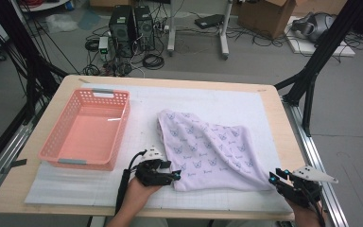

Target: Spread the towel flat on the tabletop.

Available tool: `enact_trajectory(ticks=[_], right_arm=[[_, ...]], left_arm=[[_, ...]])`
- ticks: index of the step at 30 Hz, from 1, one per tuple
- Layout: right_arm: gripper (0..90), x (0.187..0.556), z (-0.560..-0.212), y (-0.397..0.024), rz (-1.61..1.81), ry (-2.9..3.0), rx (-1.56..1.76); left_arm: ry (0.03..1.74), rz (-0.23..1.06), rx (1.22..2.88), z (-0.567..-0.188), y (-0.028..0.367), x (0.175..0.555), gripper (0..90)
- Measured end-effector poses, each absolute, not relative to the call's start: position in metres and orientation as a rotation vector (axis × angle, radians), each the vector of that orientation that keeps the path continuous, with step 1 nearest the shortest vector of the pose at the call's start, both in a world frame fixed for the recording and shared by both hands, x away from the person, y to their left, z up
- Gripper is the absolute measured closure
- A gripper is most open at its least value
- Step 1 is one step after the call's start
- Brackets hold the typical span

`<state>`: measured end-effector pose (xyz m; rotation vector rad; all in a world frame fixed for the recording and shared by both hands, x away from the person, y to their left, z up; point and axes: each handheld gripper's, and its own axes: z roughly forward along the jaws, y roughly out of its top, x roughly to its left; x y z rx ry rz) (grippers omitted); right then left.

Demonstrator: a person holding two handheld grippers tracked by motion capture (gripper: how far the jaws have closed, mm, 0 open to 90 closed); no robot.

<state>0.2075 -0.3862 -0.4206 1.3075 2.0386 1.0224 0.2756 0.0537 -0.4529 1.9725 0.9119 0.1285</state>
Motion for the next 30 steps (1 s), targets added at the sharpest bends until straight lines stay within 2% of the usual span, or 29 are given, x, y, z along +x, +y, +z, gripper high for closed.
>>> enact_trajectory(ticks=[2, 3, 5, 6, 7, 8, 14, 18, 19, 20, 21, 22, 25, 27, 28, 29, 30], right_arm=[[66.0, 0.212, -0.422, -0.386, 1.024, 2.035, 1.31], [66.0, 0.212, -0.422, -0.386, 1.024, 2.035, 1.31], [65.9, 0.217, -0.425, -0.385, 1.024, 2.044, 1.312], [65.9, 0.22, -0.427, -0.382, 1.018, 2.055, 1.301], [65.9, 0.22, -0.427, -0.382, 1.018, 2.055, 1.301], [66.0, 0.221, -0.427, -0.381, 1.017, 2.063, 1.295], [65.9, 0.224, -0.427, -0.376, 1.025, 2.068, 1.292], [64.3, 0.233, -0.431, -0.367, 1.029, 2.097, 1.276], [62.7, 0.237, -0.431, -0.364, 1.025, 2.11, 1.274], [59.1, 0.246, -0.432, -0.359, 1.022, 2.12, 1.274], [59.1, 0.246, -0.432, -0.359, 1.022, 2.12, 1.274], [56.9, 0.255, -0.434, -0.354, 1.001, 2.129, 1.276], [55.7, 0.264, -0.438, -0.35, 0.976, 2.153, 1.282], [56.8, 0.273, -0.442, -0.346, 0.951, 2.188, 1.288], [58.5, 0.276, -0.445, -0.345, 0.936, 2.206, 1.292], [70.0, 0.279, -0.445, -0.345, 0.967, 2.205, 1.3], [83.8, 0.281, -0.445, -0.345, 1.017, 2.231, 1.329]], left_arm=[[0.915, 0.162, 1.994, -0.452, 0.05, 0.275, 47.8], [0.904, 0.229, 2.035, -0.45, 0.047, 0.274, 47.8], [0.864, 0.35, 2.089, -0.449, 0.043, 0.27, 62.7], [0.863, 0.341, 2.076, -0.45, 0.044, 0.27, 81.3], [0.865, 0.311, 2.059, -0.451, 0.047, 0.27, 81.3], [0.886, 0.301, 2.04, -0.451, 0.05, 0.271, 86.4], [0.999, 0.404, 1.917, -0.443, 0.094, 0.275, 87.0], [1.017, 0.331, 1.882, -0.444, 0.104, 0.278, 85.7], [1.017, 0.295, 1.871, -0.445, 0.104, 0.279, 80.1], [1.02, 0.258, 1.86, -0.445, 0.104, 0.281, 56.7], [1.013, 0.212, 1.856, -0.446, 0.103, 0.283, 56.7], [1.001, 0.182, 1.866, -0.447, 0.101, 0.285, 48.2], [0.993, 0.135, 1.902, -0.451, 0.093, 0.287, 45.4], [0.976, 0.149, 1.942, -0.453, 0.086, 0.287, 47.4], [0.967, 0.189, 1.961, -0.453, 0.085, 0.286, 52.3], [0.961, 0.179, 1.969, -0.453, 0.084, 0.287, 69.0], [0.972, 0.179, 1.966, -0.453, 0.083, 0.288, 79.9]])
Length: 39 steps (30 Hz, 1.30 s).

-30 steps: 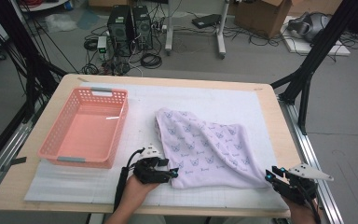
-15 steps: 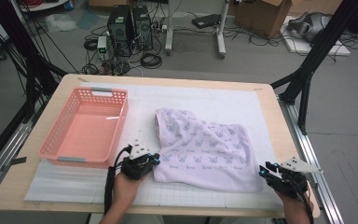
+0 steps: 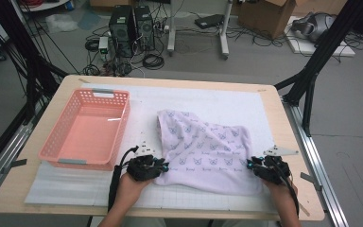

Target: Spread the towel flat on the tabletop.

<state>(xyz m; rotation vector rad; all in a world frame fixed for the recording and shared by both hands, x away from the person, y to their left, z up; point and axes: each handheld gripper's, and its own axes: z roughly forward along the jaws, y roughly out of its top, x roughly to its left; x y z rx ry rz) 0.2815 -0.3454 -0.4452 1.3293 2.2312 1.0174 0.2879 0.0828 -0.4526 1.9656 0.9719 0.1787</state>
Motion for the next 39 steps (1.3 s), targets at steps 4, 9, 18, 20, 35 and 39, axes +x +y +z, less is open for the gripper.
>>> enact_trajectory(ticks=[4, 9, 18, 20, 35, 39], right_arm=[[85.4, 0.298, -0.443, -0.344, 1.007, 2.165, 1.346], [85.0, 0.305, -0.441, -0.342, 0.998, 1.99, 1.354], [66.5, 0.284, -0.432, -0.348, 1.057, 1.965, 1.331], [62.7, 0.275, -0.431, -0.354, 1.084, 1.979, 1.335], [84.3, 0.237, -0.449, -0.359, 1.041, 2.14, 1.384], [86.7, 0.221, -0.446, -0.358, 1.02, 2.178, 1.343]], left_arm=[[1.052, 0.32, 1.888, -0.447, 0.089, 0.299, 84.8], [1.124, 0.368, 1.817, -0.45, 0.094, 0.309, 84.7], [1.046, 0.325, 1.827, -0.443, 0.109, 0.286, 49.0], [1.046, 0.294, 1.825, -0.445, 0.113, 0.278, 48.5], [1.092, 0.236, 1.93, -0.452, 0.101, 0.244, 86.3], [1.089, 0.244, 1.911, -0.453, 0.109, 0.222, 87.2]])
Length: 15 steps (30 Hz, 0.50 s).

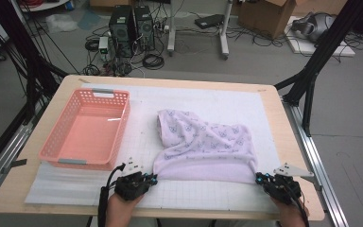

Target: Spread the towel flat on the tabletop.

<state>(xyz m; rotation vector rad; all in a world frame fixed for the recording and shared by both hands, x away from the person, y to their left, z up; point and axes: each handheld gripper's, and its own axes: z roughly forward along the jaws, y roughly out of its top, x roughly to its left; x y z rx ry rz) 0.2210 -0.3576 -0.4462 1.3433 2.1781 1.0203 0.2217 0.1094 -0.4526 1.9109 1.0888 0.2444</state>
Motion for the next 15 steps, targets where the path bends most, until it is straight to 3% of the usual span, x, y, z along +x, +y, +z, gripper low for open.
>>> enact_trajectory(ticks=[11, 15], right_arm=[[87.0, 0.149, -0.44, -0.36, 1.037, 2.259, 1.245], [86.9, 0.141, -0.442, -0.358, 1.008, 2.28, 1.244]], left_arm=[[1.048, 0.203, 1.906, -0.456, 0.127, 0.154, 87.1], [1.049, 0.199, 1.915, -0.458, 0.125, 0.144, 86.5]])
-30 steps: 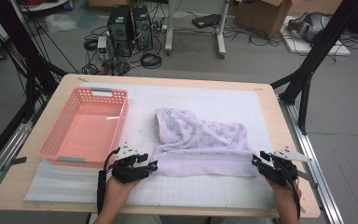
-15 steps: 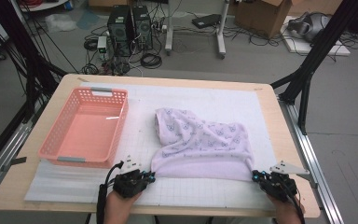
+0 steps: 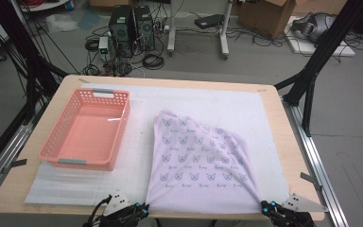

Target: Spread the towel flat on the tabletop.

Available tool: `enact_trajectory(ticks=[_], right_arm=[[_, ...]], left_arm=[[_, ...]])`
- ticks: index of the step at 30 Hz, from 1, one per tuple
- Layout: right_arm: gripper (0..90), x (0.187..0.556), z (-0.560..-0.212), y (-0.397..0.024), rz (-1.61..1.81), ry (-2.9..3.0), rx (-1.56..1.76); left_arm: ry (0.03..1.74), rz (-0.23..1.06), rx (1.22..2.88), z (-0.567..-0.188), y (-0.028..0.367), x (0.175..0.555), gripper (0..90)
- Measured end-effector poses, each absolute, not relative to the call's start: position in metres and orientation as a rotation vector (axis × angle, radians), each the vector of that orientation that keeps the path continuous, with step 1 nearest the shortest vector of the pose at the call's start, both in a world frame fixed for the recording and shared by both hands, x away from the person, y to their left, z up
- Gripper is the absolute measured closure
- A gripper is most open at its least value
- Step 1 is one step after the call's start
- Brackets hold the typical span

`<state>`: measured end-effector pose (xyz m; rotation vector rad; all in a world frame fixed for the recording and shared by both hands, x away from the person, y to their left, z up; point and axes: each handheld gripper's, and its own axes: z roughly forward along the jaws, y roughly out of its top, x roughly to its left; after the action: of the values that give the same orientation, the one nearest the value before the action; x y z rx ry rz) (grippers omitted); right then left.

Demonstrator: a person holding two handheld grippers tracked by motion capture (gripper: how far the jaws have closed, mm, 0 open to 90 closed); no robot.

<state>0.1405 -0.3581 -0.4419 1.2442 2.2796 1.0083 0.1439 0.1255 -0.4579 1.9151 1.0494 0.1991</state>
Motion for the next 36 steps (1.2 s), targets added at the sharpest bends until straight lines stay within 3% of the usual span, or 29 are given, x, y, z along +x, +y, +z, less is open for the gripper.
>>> enact_trajectory(ticks=[1, 2, 3, 5, 12, 17, 18, 19, 20, 36], right_arm=[[86.0, 0.139, -0.442, -0.358, 1.016, 2.283, 1.245], [76.9, 0.138, -0.438, -0.359, 1.059, 2.249, 1.255], [76.9, 0.138, -0.438, -0.359, 1.059, 2.249, 1.255], [67.8, 0.14, -0.432, -0.361, 1.134, 2.186, 1.275], [57.3, 0.184, -0.434, -0.351, 1.081, 2.128, 1.325], [57.8, 0.202, -0.446, -0.34, 1.006, 2.19, 1.338], [59.7, 0.202, -0.448, -0.338, 1.004, 2.185, 1.327], [63.7, 0.201, -0.449, -0.338, 1.017, 2.183, 1.324], [85.7, 0.198, -0.448, -0.339, 1.055, 2.213, 1.313], [86.7, 0.146, -0.437, -0.349, 1.064, 2.327, 1.217]], left_arm=[[1.042, 0.204, 1.902, -0.456, 0.126, 0.143, 83.9], [1.044, 0.21, 1.875, -0.454, 0.127, 0.143, 63.0], [1.038, 0.216, 1.846, -0.451, 0.129, 0.145, 63.0], [1.044, 0.261, 1.792, -0.446, 0.132, 0.151, 51.3], [1.109, 0.223, 1.806, -0.448, 0.124, 0.2, 45.4], [1.084, 0.251, 1.867, -0.456, 0.106, 0.202, 47.7], [1.071, 0.285, 1.882, -0.457, 0.105, 0.199, 52.7], [1.057, 0.34, 1.898, -0.458, 0.104, 0.195, 64.3], [1.061, 0.359, 1.905, -0.458, 0.105, 0.192, 86.1], [1.019, 0.17, 1.887, -0.451, 0.134, 0.136, 86.2]])
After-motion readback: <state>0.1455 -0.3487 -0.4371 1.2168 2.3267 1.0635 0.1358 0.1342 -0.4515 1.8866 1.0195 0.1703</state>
